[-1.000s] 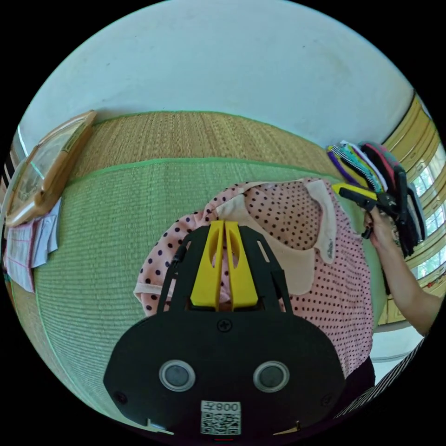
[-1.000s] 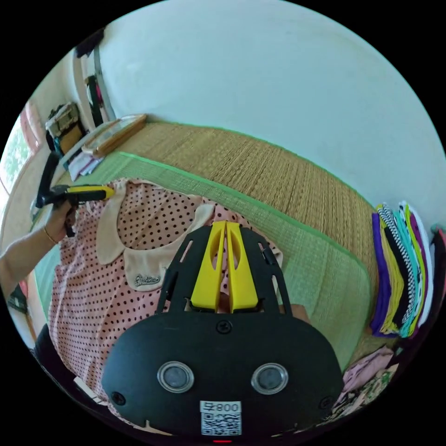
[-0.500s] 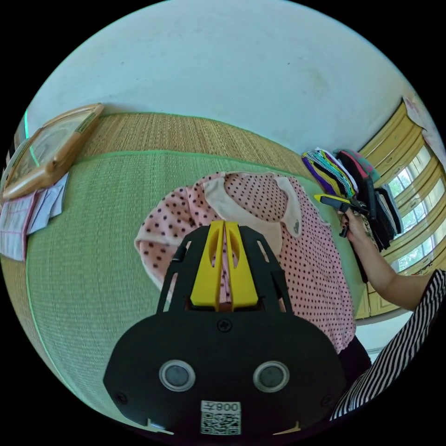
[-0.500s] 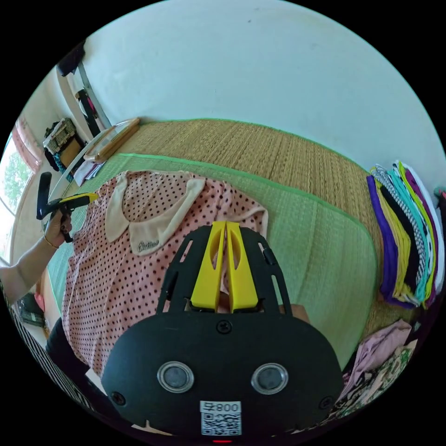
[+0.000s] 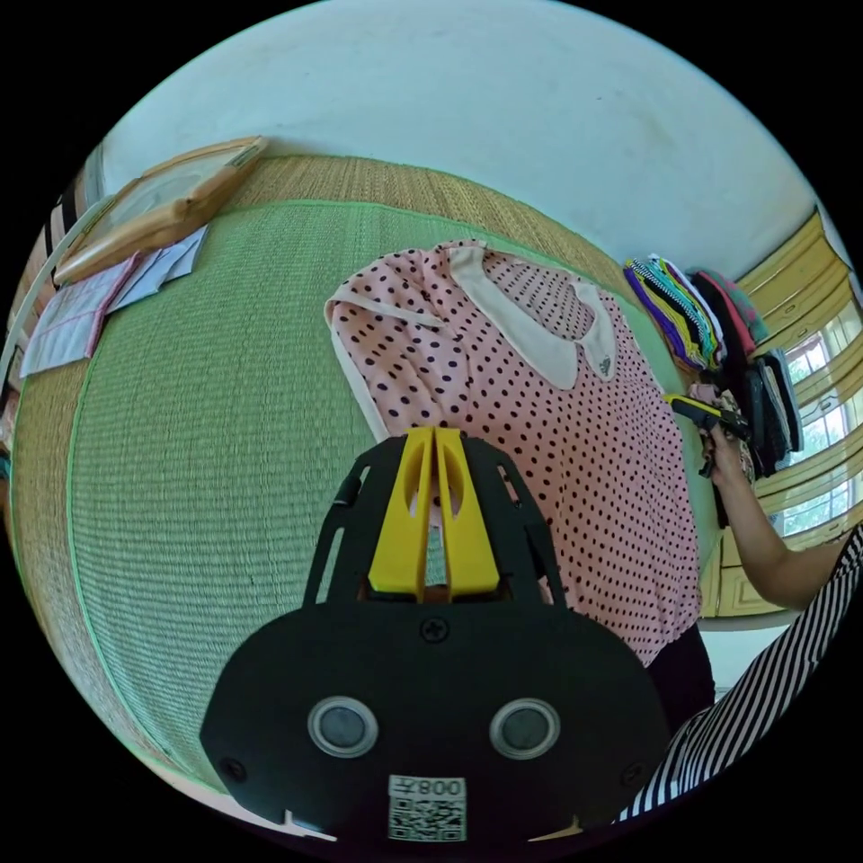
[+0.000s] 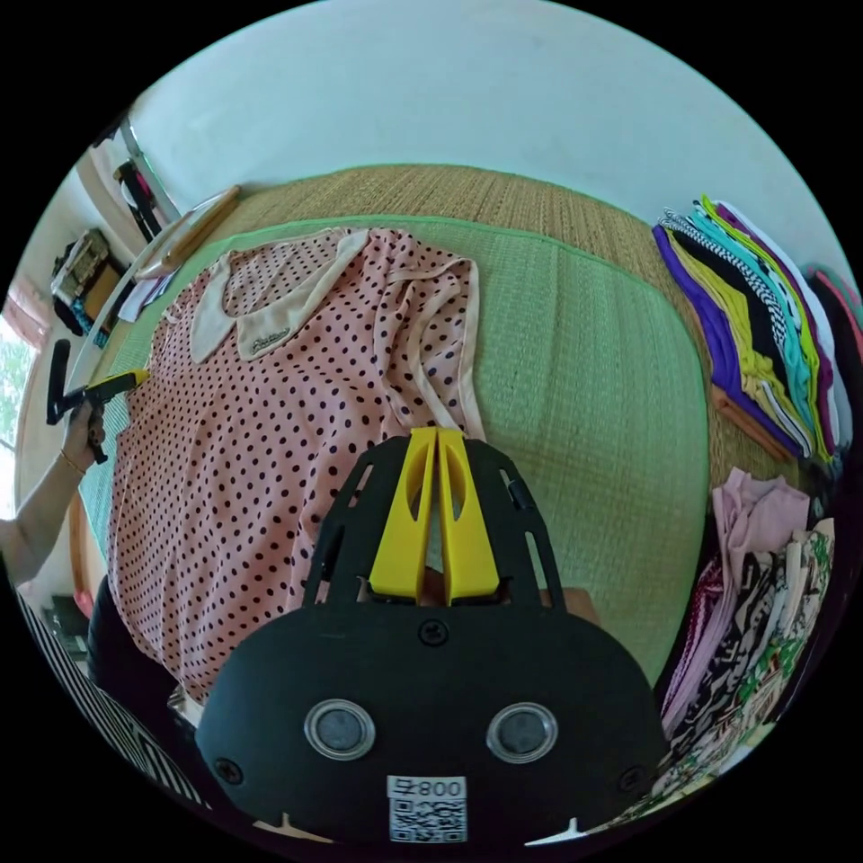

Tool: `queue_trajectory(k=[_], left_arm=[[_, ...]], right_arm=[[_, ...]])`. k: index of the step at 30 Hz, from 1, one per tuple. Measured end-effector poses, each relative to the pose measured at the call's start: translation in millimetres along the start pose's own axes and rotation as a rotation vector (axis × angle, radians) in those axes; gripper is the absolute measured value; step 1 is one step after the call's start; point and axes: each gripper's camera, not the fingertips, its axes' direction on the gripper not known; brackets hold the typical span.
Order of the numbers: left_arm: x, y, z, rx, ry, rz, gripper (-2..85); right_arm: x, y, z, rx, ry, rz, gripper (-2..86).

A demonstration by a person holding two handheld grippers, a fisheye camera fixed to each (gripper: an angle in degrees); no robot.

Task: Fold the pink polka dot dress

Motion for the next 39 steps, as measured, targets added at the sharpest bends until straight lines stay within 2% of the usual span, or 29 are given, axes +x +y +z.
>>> queue_trajectory(k=[5, 10, 15, 18, 20, 25, 28, 30, 33, 39], left_arm=[[11, 11, -13, 0.085, 0.071, 0.041, 0.1], [25, 9, 1, 0.076, 0.15, 0.095, 0.1], [51, -5, 19, 0.084, 0.176, 0.189, 0.1], [58, -11, 33, 0.029, 0.099, 0.24, 0.1], [55, -7, 44, -0.014, 0.04, 0.254, 0.1], [45, 13, 33, 0.034, 0.112, 0.194, 0.1], [50, 25, 32, 0.044, 0.123, 0.216, 0.1], [51, 32, 42, -0.017, 0.09, 0.223, 0.2], [45, 41, 31, 0.022, 0.11, 0.19, 0.2], [20, 96, -6, 0.091, 0.131, 0.092, 0.4]], right_arm=[[9, 9, -26, 0.081, -0.026, 0.032, 0.0], [-25, -30, -30, 0.164, -0.192, -0.085, 0.0], [-62, -92, 11, 0.099, -0.21, -0.18, 0.0], [-50, -104, 43, 0.028, -0.173, -0.123, 0.0], [-29, -94, 42, 0.071, -0.262, -0.057, 0.0], [15, -65, 35, 0.12, -0.43, 0.062, 0.1], [4, -68, 17, 0.167, -0.431, 0.013, 0.1], [-3, -77, 14, 0.163, -0.409, -0.015, 0.1], [-8, -93, 38, 0.031, -0.341, -0.033, 0.1], [11, -55, -11, 0.123, -0.455, -0.042, 0.1]])
